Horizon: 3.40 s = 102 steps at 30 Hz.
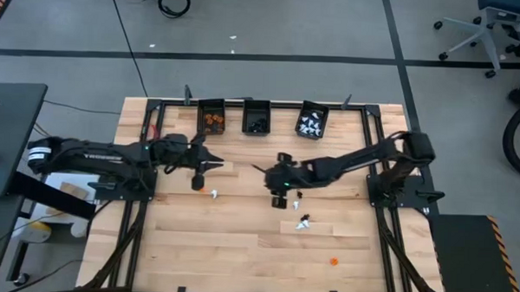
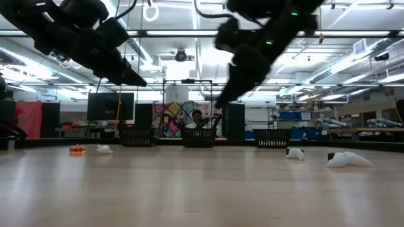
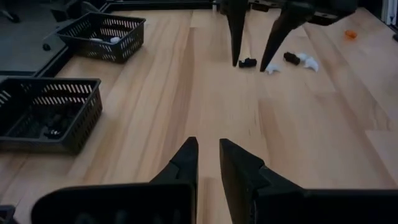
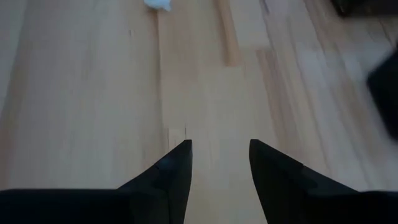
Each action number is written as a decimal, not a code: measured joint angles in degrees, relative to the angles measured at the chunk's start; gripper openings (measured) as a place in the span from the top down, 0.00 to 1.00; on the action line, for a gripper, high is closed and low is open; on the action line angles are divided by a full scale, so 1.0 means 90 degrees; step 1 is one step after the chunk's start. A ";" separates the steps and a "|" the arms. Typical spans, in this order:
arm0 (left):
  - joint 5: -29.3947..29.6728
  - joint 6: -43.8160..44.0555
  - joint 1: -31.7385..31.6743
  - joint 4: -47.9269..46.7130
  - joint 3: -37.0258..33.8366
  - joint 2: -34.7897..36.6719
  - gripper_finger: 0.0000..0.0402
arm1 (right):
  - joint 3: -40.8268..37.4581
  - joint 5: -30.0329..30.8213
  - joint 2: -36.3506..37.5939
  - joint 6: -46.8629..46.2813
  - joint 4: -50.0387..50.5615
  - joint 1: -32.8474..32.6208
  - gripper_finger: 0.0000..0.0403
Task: Sort Halloween decoration
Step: Put the black skeleton toy into the black middle basket
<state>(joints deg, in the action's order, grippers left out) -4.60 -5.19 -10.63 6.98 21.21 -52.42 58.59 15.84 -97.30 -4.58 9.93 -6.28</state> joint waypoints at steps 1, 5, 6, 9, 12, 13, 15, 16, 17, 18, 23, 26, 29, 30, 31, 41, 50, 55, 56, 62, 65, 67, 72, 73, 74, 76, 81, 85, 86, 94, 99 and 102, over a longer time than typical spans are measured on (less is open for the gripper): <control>0.0000 -0.0002 0.0000 0.0099 0.0000 -0.0075 0.89 | -0.0228 0.0092 0.0140 -0.0150 -0.0035 -0.0037 0.59; 0.0000 -0.0010 0.0000 0.0448 0.0005 -0.0358 0.88 | -0.0962 0.0378 0.0731 -0.0920 0.0051 -0.0143 0.59; 0.0002 -0.0010 0.0000 0.0529 0.0005 -0.0426 0.87 | -0.1083 0.0437 0.0853 -0.1183 0.0209 -0.0146 0.59; 0.0069 0.0001 0.0002 0.0641 0.0005 -0.0614 0.82 | -0.1263 0.0446 0.1146 -0.2071 0.0898 -0.0114 0.59; 0.0093 -0.0002 0.0002 0.0763 0.0007 -0.0780 0.75 | -0.1212 0.0410 0.1265 -0.2797 0.1833 -0.0074 0.58; 0.0095 0.0000 0.0002 0.0837 0.0007 -0.0833 0.73 | -0.1159 0.0399 0.1265 -0.2989 0.2076 -0.0073 0.57; 0.0097 0.0002 0.0002 0.0961 0.0007 -0.0923 0.70 | -0.1002 0.0375 0.1255 -0.3383 0.2436 -0.0078 0.54; 0.0097 0.0000 0.0002 0.1021 0.0007 -0.0961 0.69 | -0.0918 0.0330 0.1214 -0.3567 0.2537 -0.0078 0.53; 0.0096 -0.0009 0.0000 0.1043 0.0007 -0.0989 0.68 | -0.0829 0.0252 0.1132 -0.3762 0.2637 -0.0080 0.52; 0.0097 -0.0027 0.0000 0.1122 0.0007 -0.1030 0.67 | -0.0760 0.0149 0.1020 -0.3962 0.2728 -0.0080 0.51; 0.0097 -0.0053 0.0000 0.1339 0.0007 -0.1150 0.66 | -0.0197 -0.0463 0.0254 -0.4720 0.3412 -0.0081 0.50; 0.0097 -0.0058 0.0000 0.1337 0.0007 -0.1152 0.66 | 0.0205 -0.0422 -0.0098 -0.4864 0.3803 -0.0128 0.50; 0.0097 -0.0060 0.0000 0.1335 0.0007 -0.1152 0.66 | 0.0511 -0.0409 -0.0296 -0.4899 0.3844 -0.0160 0.50; 0.0097 -0.0061 0.0000 0.1335 0.0007 -0.1152 0.66 | 0.0576 -0.0414 -0.0367 -0.4942 0.3929 -0.0160 0.50; 0.0097 -0.0061 0.0000 0.1334 0.0007 -0.1152 0.66 | 0.0635 -0.0416 -0.0437 -0.4989 0.4064 -0.0160 0.50; 0.0097 -0.0386 0.0000 0.1353 0.0007 -0.1152 0.66 | 0.0598 -0.1038 -0.0786 -0.5167 0.4260 -0.0109 0.51; 0.0095 -0.0391 0.0000 0.1436 0.0007 -0.1149 0.66 | 0.0615 -0.1346 -0.1025 -0.4793 0.4144 0.0010 0.64; 0.0096 -0.0392 0.0000 0.1433 0.0007 -0.1149 0.66 | 0.0626 -0.1367 -0.1069 -0.4496 0.4077 0.0041 0.75; 0.0096 -0.0393 0.0000 0.1431 0.0007 -0.1149 0.66 | 0.0624 -0.1368 -0.1071 -0.4452 0.4071 0.0041 0.77; 0.0096 -0.0392 -0.0015 0.1431 0.0007 -0.1149 0.66 | 0.0616 -0.1265 -0.1078 -0.4009 0.4060 0.0039 0.87; 0.0097 -0.0388 -0.0015 0.1426 0.0005 -0.1149 0.66 | 0.0616 -0.1220 -0.1081 -0.3914 0.4056 0.0036 0.89; 0.0095 -0.0381 -0.0015 0.1426 0.0005 -0.1149 0.66 | 0.0617 -0.1200 -0.1083 -0.3859 0.4056 0.0036 0.89; 0.0097 -0.0379 -0.0015 0.1421 0.0005 -0.1149 0.66 | 0.0759 -0.0712 -0.1086 -0.3661 0.4348 0.0040 0.90; 0.0095 -0.0379 -0.0015 0.1421 0.0005 -0.1149 0.66 | 0.0799 -0.0540 -0.1071 -0.3626 0.4447 0.0064 0.90; 0.0097 -0.0379 -0.0013 0.1416 0.0005 -0.1149 0.66 | 0.0851 -0.0378 -0.1016 -0.3598 0.4485 0.0082 0.90; 0.0096 -0.0354 -0.0015 0.1395 0.0005 -0.1149 0.66 | 0.0942 -0.0167 -0.0874 -0.3524 0.4554 0.0118 0.90; 0.0095 -0.0350 -0.0013 0.1335 0.0005 -0.1149 0.66 | 0.0952 -0.0129 -0.0675 -0.3329 0.4734 0.0279 0.90; 0.0095 -0.0342 -0.0015 0.1322 0.0005 -0.1149 0.66 | 0.0959 -0.0040 -0.0530 -0.3073 0.4872 0.0448 0.90; 0.0097 -0.0342 -0.0015 0.1324 0.0005 -0.1147 0.66 | 0.0959 0.0026 -0.0460 -0.2977 0.4916 0.0503 0.90; 0.0095 -0.0333 -0.0014 0.1322 0.0003 -0.1147 0.66 | 0.0961 0.0278 0.0152 -0.2187 0.4699 0.1280 0.90; 0.0095 -0.0356 -0.0013 0.1331 0.0003 -0.1147 0.66 | 0.0961 -0.0242 0.0276 -0.1413 0.3484 0.1805 0.90; 0.0097 -0.0379 -0.0015 0.1387 0.0002 -0.1147 0.66 | 0.0964 -0.0839 0.0116 -0.0855 0.2519 0.2135 0.90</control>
<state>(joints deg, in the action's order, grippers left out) -3.73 -8.60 -10.76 19.46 21.23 -62.74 67.26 8.30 -96.25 -12.27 32.60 12.93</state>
